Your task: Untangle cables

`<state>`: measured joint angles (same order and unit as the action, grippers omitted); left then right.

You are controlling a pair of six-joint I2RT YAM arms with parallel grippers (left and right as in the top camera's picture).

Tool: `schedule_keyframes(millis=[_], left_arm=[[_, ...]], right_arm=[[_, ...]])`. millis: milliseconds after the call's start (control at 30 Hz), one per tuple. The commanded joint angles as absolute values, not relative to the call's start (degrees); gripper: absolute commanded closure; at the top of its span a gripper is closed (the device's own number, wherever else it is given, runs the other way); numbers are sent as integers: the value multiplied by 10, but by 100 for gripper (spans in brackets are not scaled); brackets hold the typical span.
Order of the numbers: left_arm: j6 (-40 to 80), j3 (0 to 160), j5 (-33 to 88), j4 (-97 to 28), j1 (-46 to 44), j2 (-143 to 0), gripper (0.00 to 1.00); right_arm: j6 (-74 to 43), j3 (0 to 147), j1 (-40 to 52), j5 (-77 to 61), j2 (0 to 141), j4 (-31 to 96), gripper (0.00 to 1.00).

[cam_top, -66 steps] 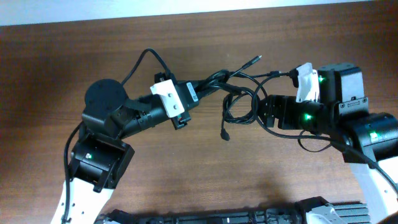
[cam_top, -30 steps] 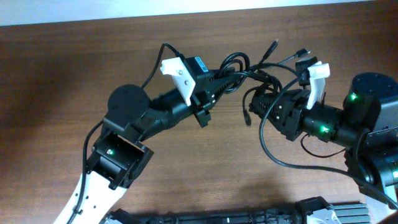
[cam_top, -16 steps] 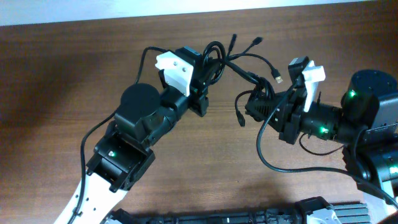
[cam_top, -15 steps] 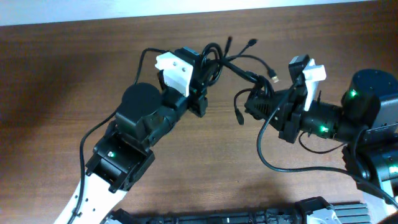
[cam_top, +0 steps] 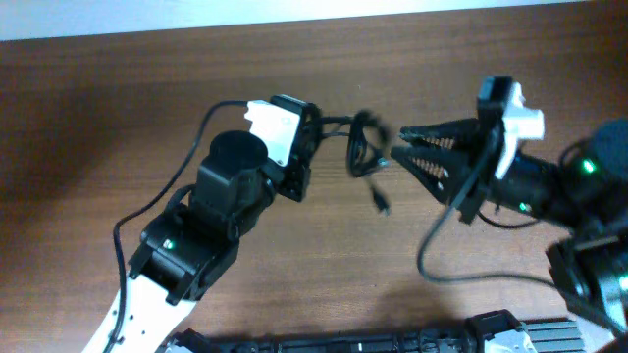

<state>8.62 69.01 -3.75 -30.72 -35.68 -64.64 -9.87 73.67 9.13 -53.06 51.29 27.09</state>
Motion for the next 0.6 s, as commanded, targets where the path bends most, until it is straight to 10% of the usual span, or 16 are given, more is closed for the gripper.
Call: schedule_keyframes(millis=[0, 467, 567], left_arm=[[85, 685, -80, -286, -351, -647, 100], [-216, 685, 307, -156, -351, -641, 100], [-278, 685, 375, -160, -351, -641, 100]], right_arm=[[-93, 752, 90, -533, 502, 277, 46], [-100, 752, 90, -312, 502, 414, 33], [50, 752, 90, -351, 502, 440, 30]])
